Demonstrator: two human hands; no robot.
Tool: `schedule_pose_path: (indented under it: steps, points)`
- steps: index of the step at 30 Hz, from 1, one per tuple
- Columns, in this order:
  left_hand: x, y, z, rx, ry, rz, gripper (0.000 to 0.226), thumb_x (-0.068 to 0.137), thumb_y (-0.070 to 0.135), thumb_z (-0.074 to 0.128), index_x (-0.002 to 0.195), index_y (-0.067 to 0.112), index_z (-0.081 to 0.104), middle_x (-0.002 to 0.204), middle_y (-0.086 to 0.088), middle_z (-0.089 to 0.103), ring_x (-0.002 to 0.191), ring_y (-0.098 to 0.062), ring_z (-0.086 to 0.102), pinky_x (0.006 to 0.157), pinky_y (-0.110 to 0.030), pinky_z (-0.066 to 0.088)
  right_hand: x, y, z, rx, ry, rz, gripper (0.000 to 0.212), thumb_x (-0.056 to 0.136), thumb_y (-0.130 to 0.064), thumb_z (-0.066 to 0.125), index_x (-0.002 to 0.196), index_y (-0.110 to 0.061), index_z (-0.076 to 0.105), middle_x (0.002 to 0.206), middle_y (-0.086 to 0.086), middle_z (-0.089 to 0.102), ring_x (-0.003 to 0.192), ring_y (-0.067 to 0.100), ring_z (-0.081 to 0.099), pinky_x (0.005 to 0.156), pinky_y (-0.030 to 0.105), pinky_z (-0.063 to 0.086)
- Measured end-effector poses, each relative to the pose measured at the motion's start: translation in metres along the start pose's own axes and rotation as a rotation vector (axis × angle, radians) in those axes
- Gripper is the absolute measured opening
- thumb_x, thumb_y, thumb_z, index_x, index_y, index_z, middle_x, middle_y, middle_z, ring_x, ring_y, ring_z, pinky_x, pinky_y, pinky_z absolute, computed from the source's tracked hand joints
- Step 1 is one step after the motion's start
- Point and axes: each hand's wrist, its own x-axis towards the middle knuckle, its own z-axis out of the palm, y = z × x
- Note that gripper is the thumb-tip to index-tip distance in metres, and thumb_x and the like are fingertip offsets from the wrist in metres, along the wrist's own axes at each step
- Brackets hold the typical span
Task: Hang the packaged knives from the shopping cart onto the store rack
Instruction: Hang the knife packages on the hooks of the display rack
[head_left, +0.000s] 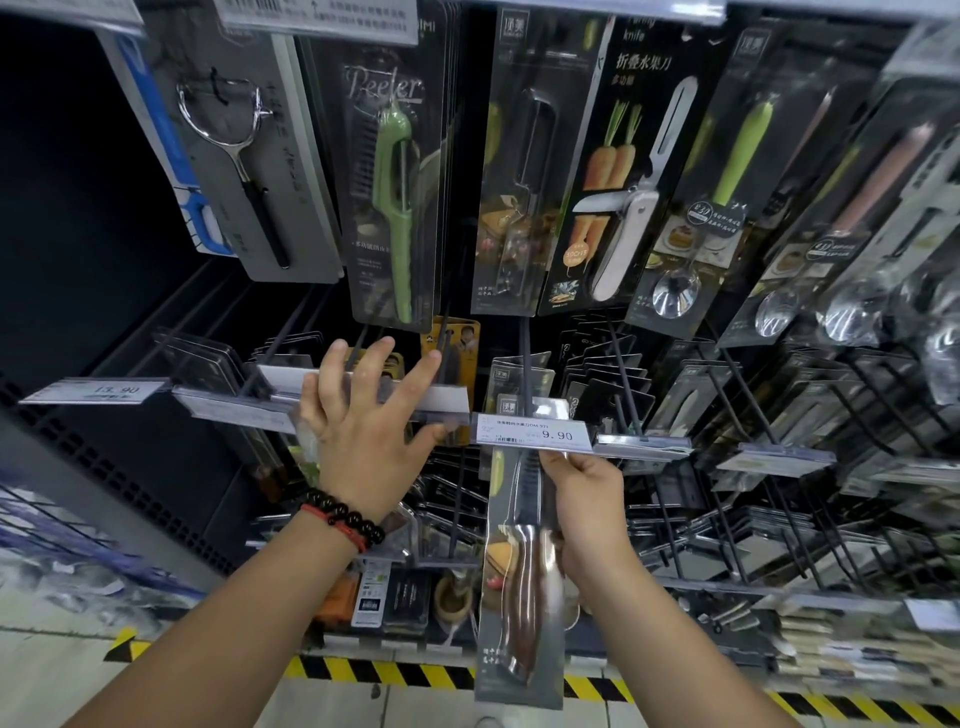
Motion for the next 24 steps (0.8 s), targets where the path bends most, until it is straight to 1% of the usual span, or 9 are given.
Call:
schedule_pose_path:
  steps: [2,4,8,11,14,18,21,22,24]
  points:
    - [0.000,0.000,0.000,-0.004,-0.005,-0.001,0.076,0.064,0.054,0.080,0.130,0.041,0.044,0.139,0.001,0.033,0.136,-0.035,0.018,0.109,-0.054,0.006,0.002,-0.005,0.001,0.024,-0.001,0.022,0.017,0.089,-0.020,0.066,0.077,-0.012,0.073,0.078,0.018,0.059,0.069,0.033,0.051,0.059,0.037,0.046]
    - [0.000,-0.001,0.000,-0.004,-0.007,-0.003,0.076,0.064,0.055,0.080,0.129,0.041,0.044,0.139,0.001,0.033,0.136,-0.035,0.018,0.109,-0.054,0.007,0.000,-0.009,-0.001,0.047,-0.010,0.027,0.012,0.091,-0.013,0.065,0.086,-0.009,0.074,0.081,0.015,0.072,0.071,0.032,0.065,0.072,0.041,0.054]
    - [0.000,-0.001,0.001,0.007,-0.013,0.000,0.076,0.064,0.054,0.080,0.130,0.041,0.043,0.140,0.001,0.032,0.136,-0.035,0.018,0.108,-0.055,0.009,-0.008,-0.014,-0.008,0.095,-0.045,0.034,0.012,0.092,-0.011,0.064,0.092,-0.006,0.075,0.090,0.012,0.077,0.086,0.031,0.072,0.083,0.043,0.057]
    - [0.000,-0.001,0.001,0.008,-0.018,-0.005,0.076,0.064,0.053,0.080,0.130,0.042,0.043,0.140,0.001,0.032,0.136,-0.035,0.018,0.108,-0.055,0.008,-0.012,-0.016,-0.012,0.093,-0.062,0.018,0.014,0.093,-0.013,0.064,0.088,-0.006,0.075,0.086,0.012,0.077,0.078,0.026,0.072,0.074,0.037,0.058]
    - [0.000,-0.001,0.000,0.010,-0.020,-0.006,0.077,0.063,0.052,0.081,0.130,0.042,0.043,0.139,0.001,0.032,0.136,-0.035,0.018,0.109,-0.054,0.007,-0.013,-0.014,-0.014,0.070,-0.076,0.008,0.016,0.093,-0.017,0.065,0.083,-0.006,0.073,0.079,0.007,0.076,0.068,0.018,0.070,0.066,0.028,0.053]
    - [0.000,0.000,0.000,0.003,-0.019,-0.011,0.077,0.064,0.053,0.081,0.130,0.042,0.044,0.140,0.001,0.033,0.136,-0.034,0.017,0.108,-0.055,0.008,-0.014,-0.007,-0.018,0.035,-0.086,0.001,0.023,0.093,-0.021,0.065,0.076,-0.007,0.073,0.074,0.009,0.074,0.064,0.018,0.066,0.071,0.033,0.053]
    - [0.000,0.000,0.000,0.004,-0.015,-0.003,0.078,0.063,0.052,0.082,0.130,0.041,0.043,0.140,0.000,0.032,0.136,-0.034,0.017,0.108,-0.055,0.008,-0.014,-0.006,-0.019,0.039,-0.101,-0.008,0.025,0.093,-0.020,0.064,0.073,-0.008,0.073,0.069,0.010,0.071,0.057,0.017,0.063,0.063,0.031,0.052]
    - [0.000,0.000,0.000,0.003,-0.016,-0.002,0.079,0.063,0.051,0.083,0.130,0.041,0.043,0.140,0.000,0.032,0.136,-0.034,0.017,0.108,-0.055,0.009,-0.014,-0.006,-0.019,0.033,-0.095,-0.005,0.026,0.093,-0.021,0.064,0.073,-0.008,0.073,0.068,0.009,0.070,0.057,0.017,0.061,0.062,0.030,0.051]
    - [0.000,0.000,0.000,0.001,-0.017,-0.001,0.078,0.063,0.050,0.083,0.130,0.041,0.043,0.140,0.000,0.032,0.136,-0.034,0.017,0.108,-0.056,0.010,-0.011,-0.003,-0.020,0.008,-0.088,0.003,0.027,0.093,-0.024,0.065,0.072,-0.009,0.074,0.070,0.011,0.069,0.063,0.023,0.061,0.068,0.034,0.053]
